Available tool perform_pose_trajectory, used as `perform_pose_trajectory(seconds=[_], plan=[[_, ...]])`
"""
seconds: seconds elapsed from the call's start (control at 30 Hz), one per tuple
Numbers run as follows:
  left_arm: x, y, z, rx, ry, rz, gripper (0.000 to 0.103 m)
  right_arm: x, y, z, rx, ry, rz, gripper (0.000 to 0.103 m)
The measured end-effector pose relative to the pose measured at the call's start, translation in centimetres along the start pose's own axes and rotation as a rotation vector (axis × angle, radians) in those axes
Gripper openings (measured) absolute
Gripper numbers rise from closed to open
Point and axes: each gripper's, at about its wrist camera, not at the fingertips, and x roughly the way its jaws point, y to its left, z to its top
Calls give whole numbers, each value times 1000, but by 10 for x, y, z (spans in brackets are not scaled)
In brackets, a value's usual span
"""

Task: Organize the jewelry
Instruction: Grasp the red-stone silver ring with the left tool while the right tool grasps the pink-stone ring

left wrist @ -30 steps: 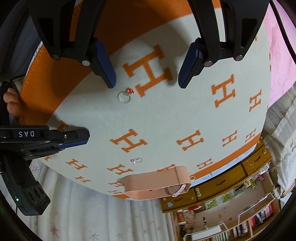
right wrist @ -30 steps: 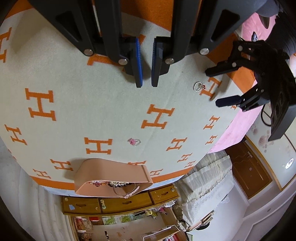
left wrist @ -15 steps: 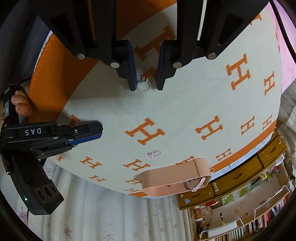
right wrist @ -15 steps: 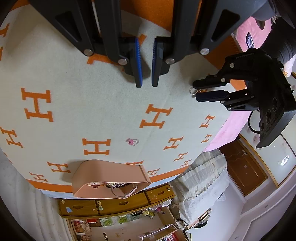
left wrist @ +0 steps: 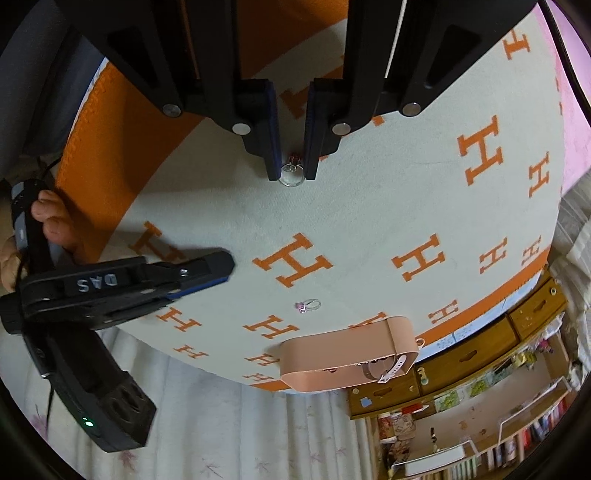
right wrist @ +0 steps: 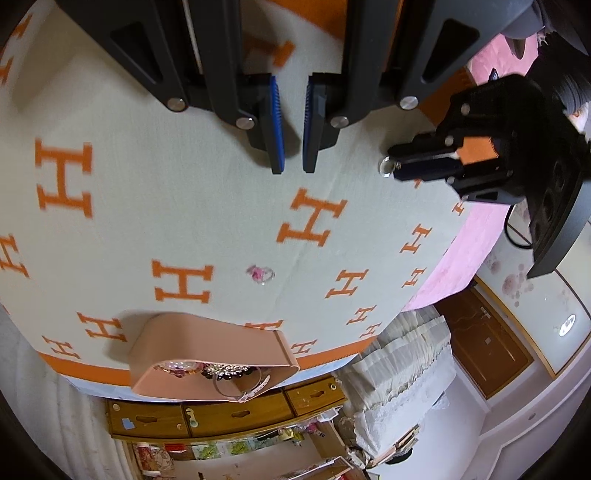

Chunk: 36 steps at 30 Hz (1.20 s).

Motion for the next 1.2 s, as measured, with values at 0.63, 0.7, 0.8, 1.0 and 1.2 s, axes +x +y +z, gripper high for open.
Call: perform_pose_trajectory(seconds=[0.63, 0.7, 0.8, 1.0, 1.2], plan=[[7, 30, 6, -210, -23, -43, 9, 43, 20, 57, -386, 68, -250, 59], [7, 33, 7, -220, -22, -40, 8, 45, 18, 61, -381, 76, -238, 59], [7, 38, 9, -242, -20, -34, 8, 47, 10, 69, -339, 78, -215, 57], [7, 46, 16, -279, -18, -33, 8, 47, 8, 74, -353, 75, -210, 34], [10, 51, 22, -303, -13, -35, 8, 48, 19, 69, -409, 76, -210, 16]])
